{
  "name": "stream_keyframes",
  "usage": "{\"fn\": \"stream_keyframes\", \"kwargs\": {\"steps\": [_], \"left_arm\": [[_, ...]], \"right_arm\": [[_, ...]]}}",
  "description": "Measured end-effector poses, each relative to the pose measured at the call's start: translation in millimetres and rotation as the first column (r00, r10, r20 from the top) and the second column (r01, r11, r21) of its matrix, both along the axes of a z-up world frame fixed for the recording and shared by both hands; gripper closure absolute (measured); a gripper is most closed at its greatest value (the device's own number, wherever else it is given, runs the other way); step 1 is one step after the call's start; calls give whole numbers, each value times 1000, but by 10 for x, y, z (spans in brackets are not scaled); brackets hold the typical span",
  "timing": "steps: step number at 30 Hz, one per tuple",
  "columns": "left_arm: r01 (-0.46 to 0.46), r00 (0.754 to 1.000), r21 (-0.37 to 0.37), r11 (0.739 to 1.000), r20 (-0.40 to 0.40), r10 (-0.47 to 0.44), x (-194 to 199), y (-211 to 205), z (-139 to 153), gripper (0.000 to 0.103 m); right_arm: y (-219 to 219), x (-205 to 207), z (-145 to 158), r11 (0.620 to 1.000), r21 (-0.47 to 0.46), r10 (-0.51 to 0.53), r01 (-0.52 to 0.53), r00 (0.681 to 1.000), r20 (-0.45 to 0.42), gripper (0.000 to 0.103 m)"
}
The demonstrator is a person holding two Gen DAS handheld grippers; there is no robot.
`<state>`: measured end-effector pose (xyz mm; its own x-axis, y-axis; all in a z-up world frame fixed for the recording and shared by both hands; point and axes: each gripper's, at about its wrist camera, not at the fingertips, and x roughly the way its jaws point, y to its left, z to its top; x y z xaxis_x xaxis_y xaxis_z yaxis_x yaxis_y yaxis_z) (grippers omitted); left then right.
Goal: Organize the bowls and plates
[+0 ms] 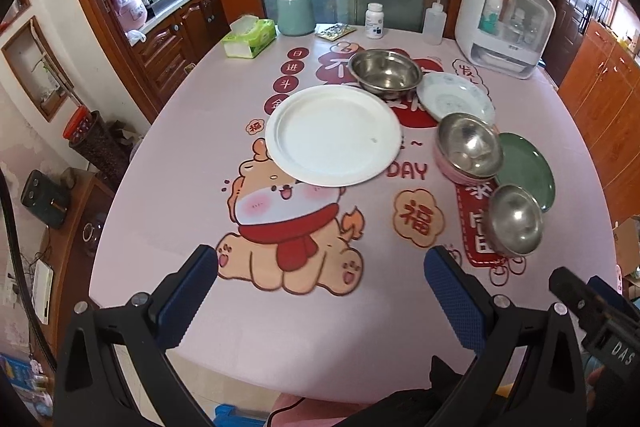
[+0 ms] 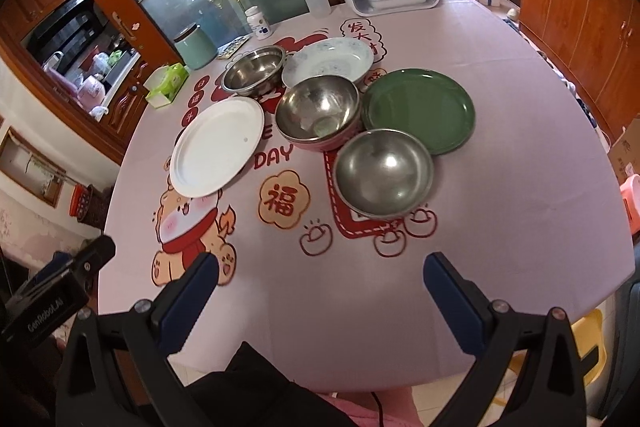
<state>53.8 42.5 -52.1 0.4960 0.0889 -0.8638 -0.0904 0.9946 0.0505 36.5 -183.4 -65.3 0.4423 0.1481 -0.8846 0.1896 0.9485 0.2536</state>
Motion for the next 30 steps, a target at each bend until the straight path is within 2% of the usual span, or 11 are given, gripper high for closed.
{"fn": "stream_keyframes", "kwargs": {"steps": [9,16,26,30], "left_arm": [[42,998,-3,999,-35,-42,484,584,-121,1],[36,998,-3,999,-53,-36,928,984,-255,1],[52,993,-20,998,-104,-54,1658,1414,-664,1],[78,988,-80,994,-127,-87,1959,1526,-857,1]], "right_arm": [[378,343,-50,996,-16,-85,85,996,-7,1],[614,664,-202,992,-20,-126,126,992,-12,4],[854,1129,-541,990,57,-127,127,992,-1,9],[844,1303,-735,983,126,-133,136,991,-33,13]]}}
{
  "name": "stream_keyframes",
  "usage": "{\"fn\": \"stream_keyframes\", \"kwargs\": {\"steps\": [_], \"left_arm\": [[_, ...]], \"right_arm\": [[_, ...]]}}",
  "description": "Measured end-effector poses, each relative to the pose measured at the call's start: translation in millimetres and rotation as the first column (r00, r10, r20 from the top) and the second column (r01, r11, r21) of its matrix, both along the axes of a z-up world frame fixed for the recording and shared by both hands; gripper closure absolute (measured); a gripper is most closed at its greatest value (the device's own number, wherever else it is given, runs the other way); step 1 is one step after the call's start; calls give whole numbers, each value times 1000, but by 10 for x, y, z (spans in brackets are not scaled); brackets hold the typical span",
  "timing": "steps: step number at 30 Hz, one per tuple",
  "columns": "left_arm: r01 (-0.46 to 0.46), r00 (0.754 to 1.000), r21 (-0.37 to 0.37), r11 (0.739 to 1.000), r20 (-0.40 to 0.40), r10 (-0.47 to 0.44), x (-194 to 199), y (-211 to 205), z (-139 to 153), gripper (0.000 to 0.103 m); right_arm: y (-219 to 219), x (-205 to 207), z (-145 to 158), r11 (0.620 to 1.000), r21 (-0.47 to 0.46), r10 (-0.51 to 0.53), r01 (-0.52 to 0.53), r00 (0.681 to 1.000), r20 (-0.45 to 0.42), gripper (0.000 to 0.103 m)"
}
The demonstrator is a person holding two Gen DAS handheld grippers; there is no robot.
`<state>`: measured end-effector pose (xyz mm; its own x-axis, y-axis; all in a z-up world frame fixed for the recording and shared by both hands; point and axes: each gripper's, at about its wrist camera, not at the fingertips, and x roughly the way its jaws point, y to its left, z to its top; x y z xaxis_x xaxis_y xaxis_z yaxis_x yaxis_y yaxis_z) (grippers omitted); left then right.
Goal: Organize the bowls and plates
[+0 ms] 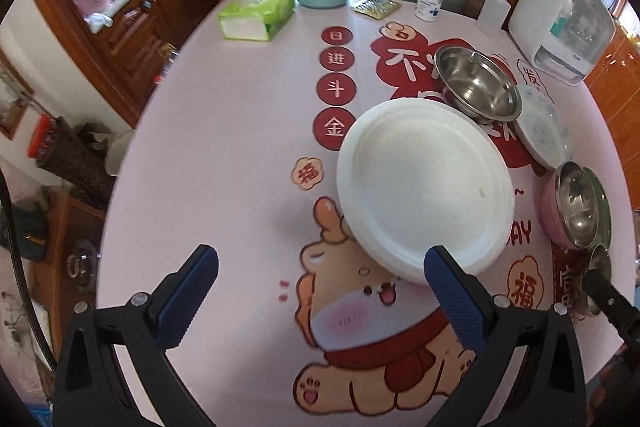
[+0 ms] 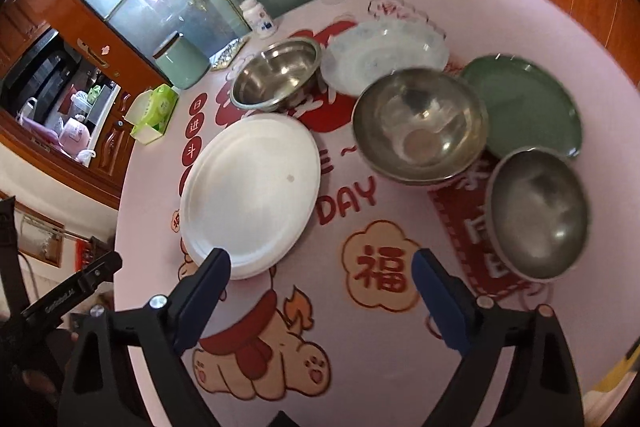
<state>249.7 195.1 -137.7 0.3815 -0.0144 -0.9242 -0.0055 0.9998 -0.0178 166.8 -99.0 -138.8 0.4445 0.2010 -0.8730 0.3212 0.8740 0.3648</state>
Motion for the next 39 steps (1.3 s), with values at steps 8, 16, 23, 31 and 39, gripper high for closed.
{"fn": "stream_keyframes", "kwargs": {"steps": [8,16,23,31,39], "left_arm": [[44,998,-92,995,-30,-47,473,83,-428,1],[48,997,-190,981,-46,-57,889,143,-755,3],[45,994,-190,981,-85,-62,1113,110,-1014,7],[17,988,-263,965,-143,-57,1196,111,-1228,23],[35,991,-246,969,-119,-66,1240,89,-1212,47]], "right_arm": [[-82,231,-414,987,162,-28,26,1000,11,19],[-76,396,-748,961,273,-49,42,999,21,22],[-64,576,-976,955,288,-69,65,998,4,28],[-69,682,-1063,948,312,-73,64,997,20,35],[-96,703,-1107,943,326,-82,69,996,27,49]]}}
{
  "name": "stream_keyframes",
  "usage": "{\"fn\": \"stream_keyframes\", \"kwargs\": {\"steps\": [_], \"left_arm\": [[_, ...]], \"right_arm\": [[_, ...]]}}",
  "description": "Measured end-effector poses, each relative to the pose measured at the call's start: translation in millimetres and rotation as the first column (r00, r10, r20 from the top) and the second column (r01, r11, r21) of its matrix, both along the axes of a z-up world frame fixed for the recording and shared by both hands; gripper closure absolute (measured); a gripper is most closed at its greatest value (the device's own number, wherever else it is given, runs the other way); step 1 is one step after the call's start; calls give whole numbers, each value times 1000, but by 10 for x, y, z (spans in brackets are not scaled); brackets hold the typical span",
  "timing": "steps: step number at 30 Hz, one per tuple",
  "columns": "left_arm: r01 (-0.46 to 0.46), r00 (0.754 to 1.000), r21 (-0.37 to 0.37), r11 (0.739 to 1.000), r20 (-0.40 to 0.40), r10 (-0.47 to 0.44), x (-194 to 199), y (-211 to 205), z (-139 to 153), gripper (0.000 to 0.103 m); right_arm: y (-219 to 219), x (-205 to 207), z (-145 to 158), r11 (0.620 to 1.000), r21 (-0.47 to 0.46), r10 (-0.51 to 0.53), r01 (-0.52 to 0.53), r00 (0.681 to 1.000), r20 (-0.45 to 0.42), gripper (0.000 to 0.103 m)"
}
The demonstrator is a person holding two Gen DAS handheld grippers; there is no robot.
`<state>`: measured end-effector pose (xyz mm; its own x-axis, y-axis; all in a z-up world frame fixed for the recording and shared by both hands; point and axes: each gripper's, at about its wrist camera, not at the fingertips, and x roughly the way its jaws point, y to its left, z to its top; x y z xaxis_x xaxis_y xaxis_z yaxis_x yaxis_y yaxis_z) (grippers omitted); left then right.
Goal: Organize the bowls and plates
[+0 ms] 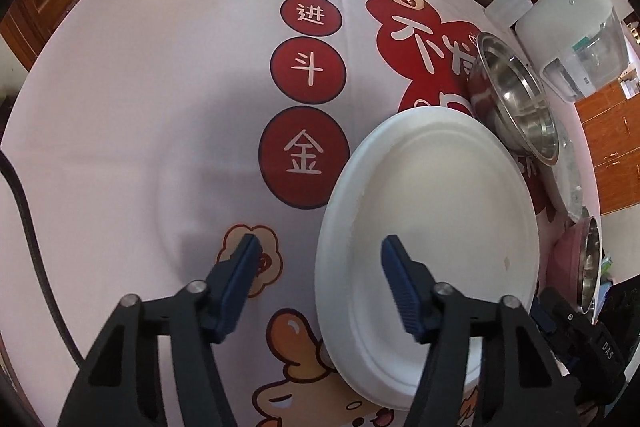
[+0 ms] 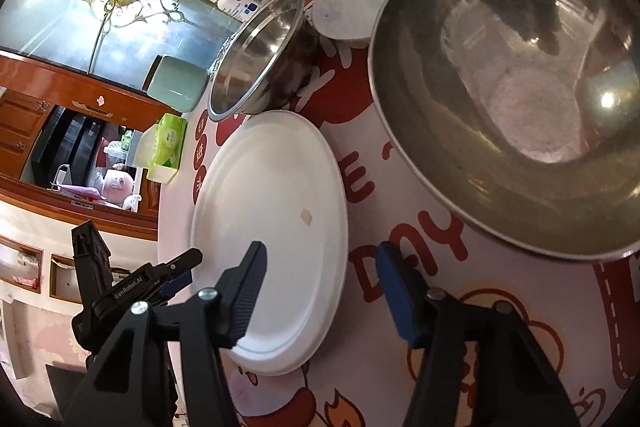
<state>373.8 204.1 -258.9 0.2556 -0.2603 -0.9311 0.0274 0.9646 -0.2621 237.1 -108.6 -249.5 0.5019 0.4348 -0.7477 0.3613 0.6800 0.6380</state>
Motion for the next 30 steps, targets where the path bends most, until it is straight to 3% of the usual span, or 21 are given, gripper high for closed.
{"fn": "stream_keyframes", "kwargs": {"steps": [3,13,15,19,30], "left_arm": [[2,1000,1,1000,3,-2,11,2,2,57],[34,999,-8,999,14,-34,35,-47,1,64],[43,999,-15,999,11,-43,35,-57,-3,75],[51,999,4,999,12,-51,40,-83,-1,82],[57,998,-1,998,20,-57,22,-58,-8,83]], "right_arm": [[-22,-4,-19,1000,11,-6,6,1000,-2,56],[-36,1,-82,1000,26,-11,11,1000,-18,77],[-31,9,-95,1000,27,-10,10,1000,-21,81],[-20,20,-112,1000,22,-5,6,999,-34,89],[-4,37,-81,1000,6,15,-15,999,-33,91]]}}
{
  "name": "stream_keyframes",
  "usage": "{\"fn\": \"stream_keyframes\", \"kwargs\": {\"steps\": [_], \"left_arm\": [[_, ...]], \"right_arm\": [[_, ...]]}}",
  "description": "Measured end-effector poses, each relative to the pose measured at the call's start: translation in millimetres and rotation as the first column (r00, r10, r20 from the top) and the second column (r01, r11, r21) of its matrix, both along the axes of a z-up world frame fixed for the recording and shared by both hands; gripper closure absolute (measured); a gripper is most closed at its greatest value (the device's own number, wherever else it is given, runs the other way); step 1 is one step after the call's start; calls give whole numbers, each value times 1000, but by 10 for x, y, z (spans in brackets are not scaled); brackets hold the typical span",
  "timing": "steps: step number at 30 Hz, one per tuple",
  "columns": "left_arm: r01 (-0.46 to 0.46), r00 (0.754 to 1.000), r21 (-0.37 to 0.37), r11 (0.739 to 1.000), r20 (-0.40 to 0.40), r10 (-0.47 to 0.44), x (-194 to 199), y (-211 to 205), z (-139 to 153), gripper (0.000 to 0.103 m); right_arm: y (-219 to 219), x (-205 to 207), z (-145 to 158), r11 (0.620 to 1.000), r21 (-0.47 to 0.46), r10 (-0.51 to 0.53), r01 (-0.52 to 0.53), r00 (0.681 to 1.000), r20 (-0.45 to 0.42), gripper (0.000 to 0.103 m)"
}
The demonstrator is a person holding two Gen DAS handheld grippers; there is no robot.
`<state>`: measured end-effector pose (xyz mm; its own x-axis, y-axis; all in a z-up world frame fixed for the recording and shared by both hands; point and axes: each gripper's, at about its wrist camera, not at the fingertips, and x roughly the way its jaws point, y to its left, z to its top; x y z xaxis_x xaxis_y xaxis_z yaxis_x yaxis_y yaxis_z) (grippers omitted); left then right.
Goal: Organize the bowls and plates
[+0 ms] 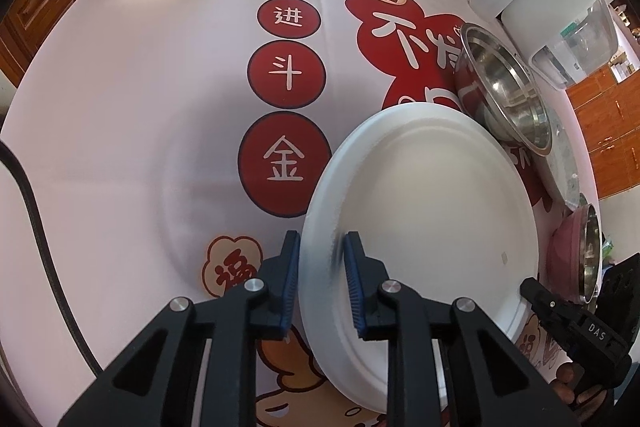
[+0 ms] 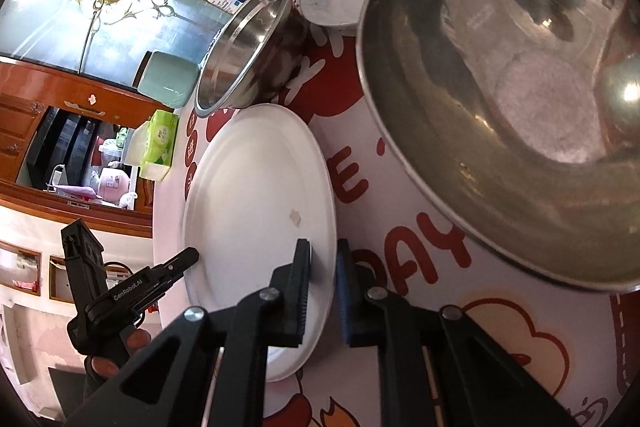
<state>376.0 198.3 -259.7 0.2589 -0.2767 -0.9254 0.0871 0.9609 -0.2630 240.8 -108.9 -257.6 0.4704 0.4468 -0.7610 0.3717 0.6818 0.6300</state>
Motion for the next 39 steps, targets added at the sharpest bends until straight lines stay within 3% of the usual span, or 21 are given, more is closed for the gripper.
{"fn": "stream_keyframes", "kwargs": {"steps": [19,31,39], "left_arm": [[-5,999,23,1000,32,5,-422,186,295,83],[-11,996,-8,1000,83,11,-989,390,640,83],[-39,996,-39,998,83,42,-1452,428,687,83]], "right_arm": [[177,-171,326,999,-3,53,-53,996,69,91],[289,-548,647,996,-18,90,-88,988,127,91],[278,-906,794,989,-52,144,-138,981,131,91]]}}
